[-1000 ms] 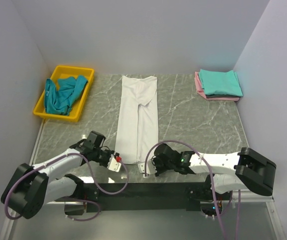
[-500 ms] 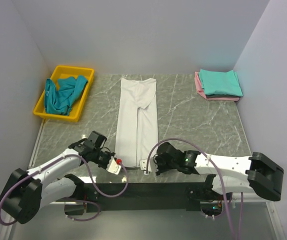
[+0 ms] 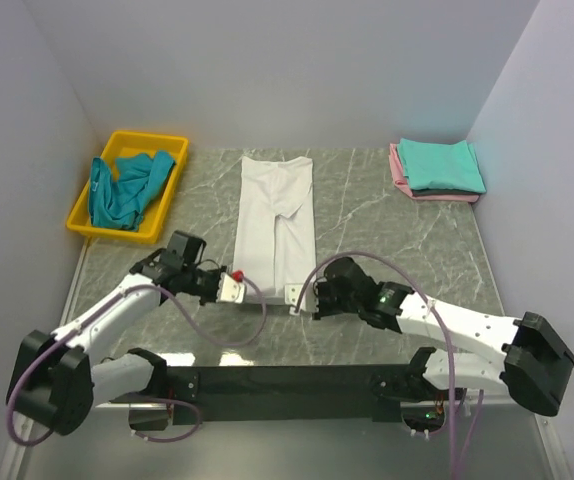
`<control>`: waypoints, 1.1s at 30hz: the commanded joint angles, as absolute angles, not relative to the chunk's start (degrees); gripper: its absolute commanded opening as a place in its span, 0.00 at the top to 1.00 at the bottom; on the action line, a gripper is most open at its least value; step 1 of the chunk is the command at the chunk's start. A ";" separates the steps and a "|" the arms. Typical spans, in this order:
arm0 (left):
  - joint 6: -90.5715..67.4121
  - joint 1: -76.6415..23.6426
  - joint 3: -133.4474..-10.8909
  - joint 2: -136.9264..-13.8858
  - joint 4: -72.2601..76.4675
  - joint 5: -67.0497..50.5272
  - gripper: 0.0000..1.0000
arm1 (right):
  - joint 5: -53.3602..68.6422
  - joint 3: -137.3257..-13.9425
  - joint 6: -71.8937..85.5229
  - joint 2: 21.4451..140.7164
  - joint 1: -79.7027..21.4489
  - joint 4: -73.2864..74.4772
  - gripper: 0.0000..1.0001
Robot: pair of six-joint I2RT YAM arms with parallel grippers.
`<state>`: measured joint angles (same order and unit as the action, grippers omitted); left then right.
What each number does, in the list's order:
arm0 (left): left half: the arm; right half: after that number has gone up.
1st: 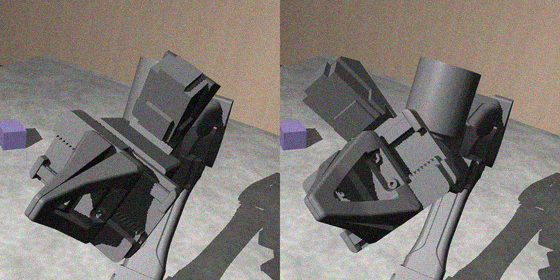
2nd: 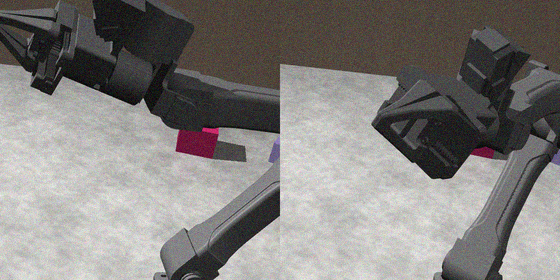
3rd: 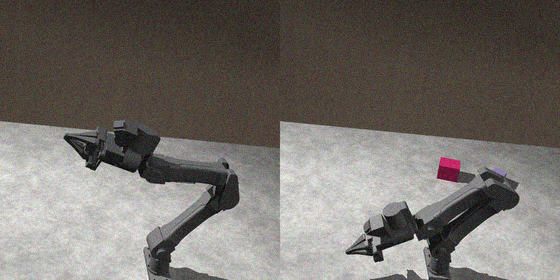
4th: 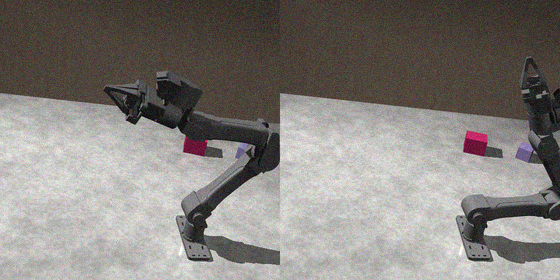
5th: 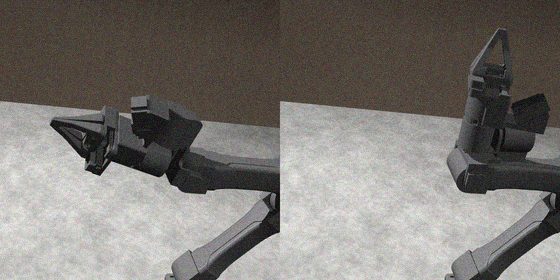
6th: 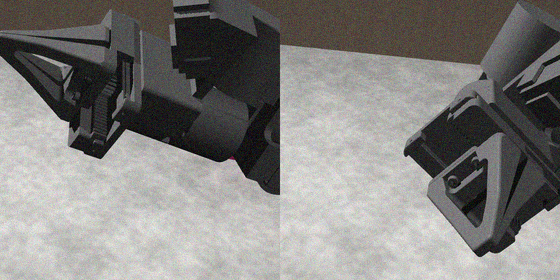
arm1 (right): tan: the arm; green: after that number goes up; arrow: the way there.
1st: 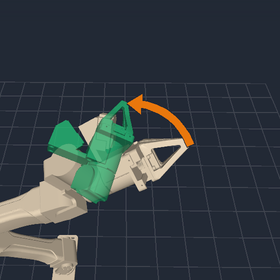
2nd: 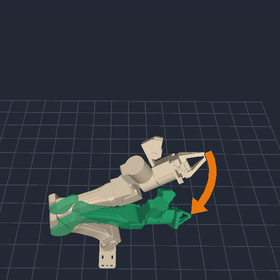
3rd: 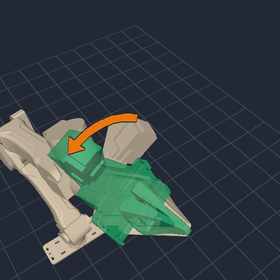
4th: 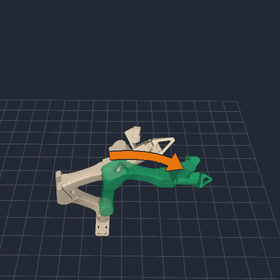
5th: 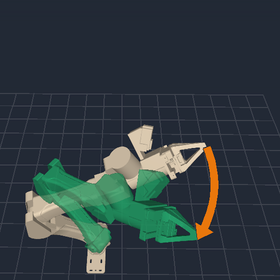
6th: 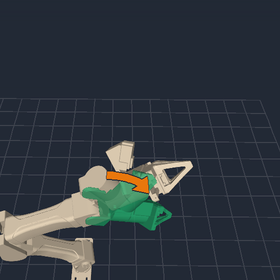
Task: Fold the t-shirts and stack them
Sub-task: Fold the tshirt
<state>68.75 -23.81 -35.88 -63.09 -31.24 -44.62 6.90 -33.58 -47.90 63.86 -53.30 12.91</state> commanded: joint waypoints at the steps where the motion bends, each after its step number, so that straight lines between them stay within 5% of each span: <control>1: 67.41 -20.14 -41.74 -67.49 -26.73 -47.81 0.99 | 7.12 -38.58 -52.72 67.31 -48.45 9.32 1.00; 33: 80.59 -10.20 -73.73 -107.75 -18.72 -51.41 0.99 | 14.24 -66.62 -65.30 103.00 -30.50 1.94 1.00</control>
<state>78.11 -10.74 -70.19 -105.93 -18.74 -48.03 13.23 -63.46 -64.47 101.75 -31.16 3.68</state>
